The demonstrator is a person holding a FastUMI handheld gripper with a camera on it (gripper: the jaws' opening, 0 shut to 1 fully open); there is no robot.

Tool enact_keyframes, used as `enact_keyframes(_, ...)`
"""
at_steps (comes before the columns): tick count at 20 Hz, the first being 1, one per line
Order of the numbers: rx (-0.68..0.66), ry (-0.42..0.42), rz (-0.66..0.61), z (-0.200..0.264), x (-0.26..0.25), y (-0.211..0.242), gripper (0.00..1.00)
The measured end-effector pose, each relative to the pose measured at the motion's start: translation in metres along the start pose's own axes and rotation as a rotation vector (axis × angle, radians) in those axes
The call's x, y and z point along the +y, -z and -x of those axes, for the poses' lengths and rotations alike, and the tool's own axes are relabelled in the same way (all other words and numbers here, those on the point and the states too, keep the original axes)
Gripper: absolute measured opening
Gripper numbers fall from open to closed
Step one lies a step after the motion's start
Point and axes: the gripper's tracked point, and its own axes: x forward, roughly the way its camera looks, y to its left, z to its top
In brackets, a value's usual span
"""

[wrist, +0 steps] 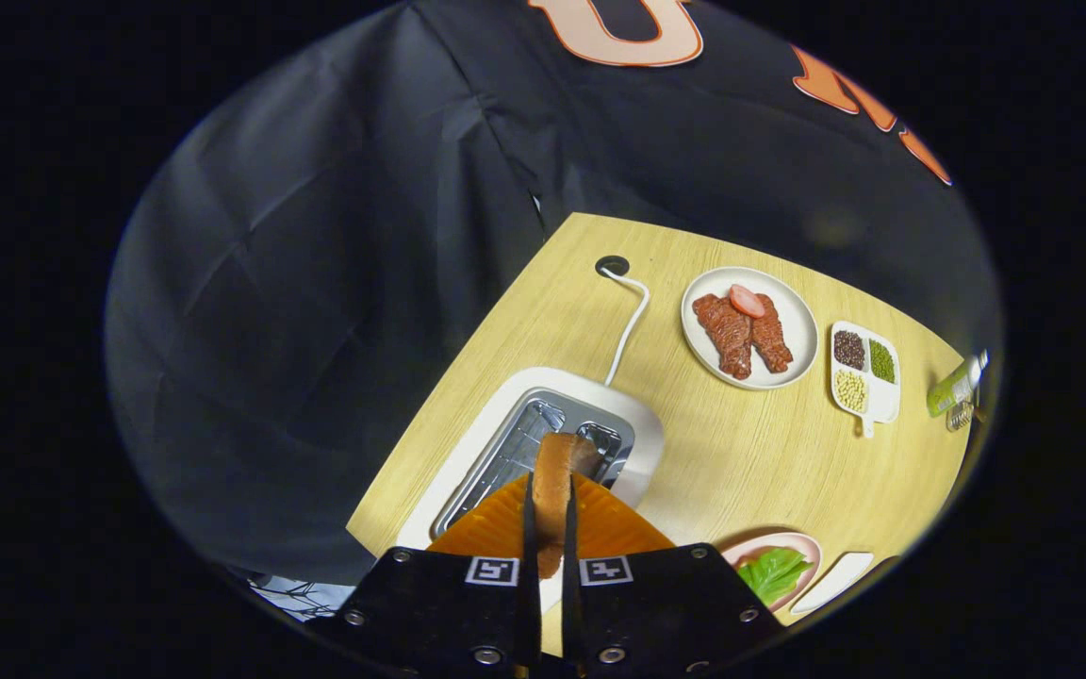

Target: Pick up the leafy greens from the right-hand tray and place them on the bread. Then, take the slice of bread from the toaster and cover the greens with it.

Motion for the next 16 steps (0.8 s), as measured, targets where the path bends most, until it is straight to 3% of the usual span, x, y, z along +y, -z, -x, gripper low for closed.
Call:
enact_keyframes(9, -0.157, -0.110, 0.009, 0.076, 0.012, -0.012, 0.09)
enact_keyframes(16, -0.254, -0.167, -0.002, 0.122, -0.008, 0.015, 0.09)
